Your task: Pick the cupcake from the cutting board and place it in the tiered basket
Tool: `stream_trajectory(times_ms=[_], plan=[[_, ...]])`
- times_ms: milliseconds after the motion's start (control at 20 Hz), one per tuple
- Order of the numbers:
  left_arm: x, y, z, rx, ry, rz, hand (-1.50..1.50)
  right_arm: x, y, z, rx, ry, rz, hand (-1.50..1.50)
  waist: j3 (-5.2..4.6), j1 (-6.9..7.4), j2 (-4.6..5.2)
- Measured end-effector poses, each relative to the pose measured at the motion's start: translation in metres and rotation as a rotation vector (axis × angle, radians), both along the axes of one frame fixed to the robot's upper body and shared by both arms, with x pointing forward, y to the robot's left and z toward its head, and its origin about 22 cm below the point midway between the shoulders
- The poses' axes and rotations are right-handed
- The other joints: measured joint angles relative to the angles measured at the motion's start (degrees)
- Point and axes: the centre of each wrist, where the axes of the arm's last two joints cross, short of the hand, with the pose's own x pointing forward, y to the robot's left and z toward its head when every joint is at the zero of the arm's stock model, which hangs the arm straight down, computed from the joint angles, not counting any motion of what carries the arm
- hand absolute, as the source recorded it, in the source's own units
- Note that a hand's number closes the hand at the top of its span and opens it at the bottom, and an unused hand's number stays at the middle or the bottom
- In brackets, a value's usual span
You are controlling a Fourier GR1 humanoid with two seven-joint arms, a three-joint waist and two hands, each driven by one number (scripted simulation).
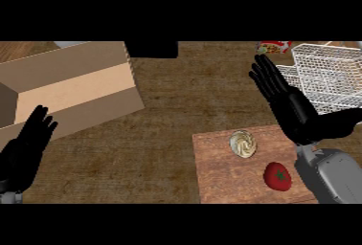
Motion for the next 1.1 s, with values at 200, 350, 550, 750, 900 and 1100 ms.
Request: stream_trajectory(times_ms=[200, 350, 550, 750, 900, 1100], plan=[[0.01, -0.02, -0.001, 0.033, -0.093, -0.096, 0.0, 0.011, 0.029, -0.015, -0.033, 0.044, -0.03, -1.5, 0.81, -0.28, 0.35], [0.022, -0.044, -0.006, 0.05, -0.128, -0.224, 0.0, 0.017, 0.047, -0.03, -0.143, 0.076, -0.091, -1.5, 0.66, -0.76, 0.86], [0.028, -0.071, -0.024, 0.04, -0.137, -0.337, 0.0, 0.011, 0.084, -0.073, -0.108, 0.127, -0.16, -1.5, 0.81, -0.64, 1.13], [0.038, -0.078, -0.04, 0.04, -0.14, -0.373, 0.0, 0.012, 0.096, -0.083, -0.122, 0.038, -0.182, -1.5, 0.87, -0.89, 0.91], [0.037, -0.082, -0.044, 0.034, -0.136, -0.38, 0.0, 0.01, 0.091, -0.07, -0.226, -0.026, -0.183, -1.5, 0.86, -1.32, 0.57], [0.034, -0.084, -0.053, 0.036, -0.123, -0.375, 0.0, 0.02, 0.071, -0.043, -0.498, -0.056, -0.176, -1.5, 0.66, -2.16, -0.04]])
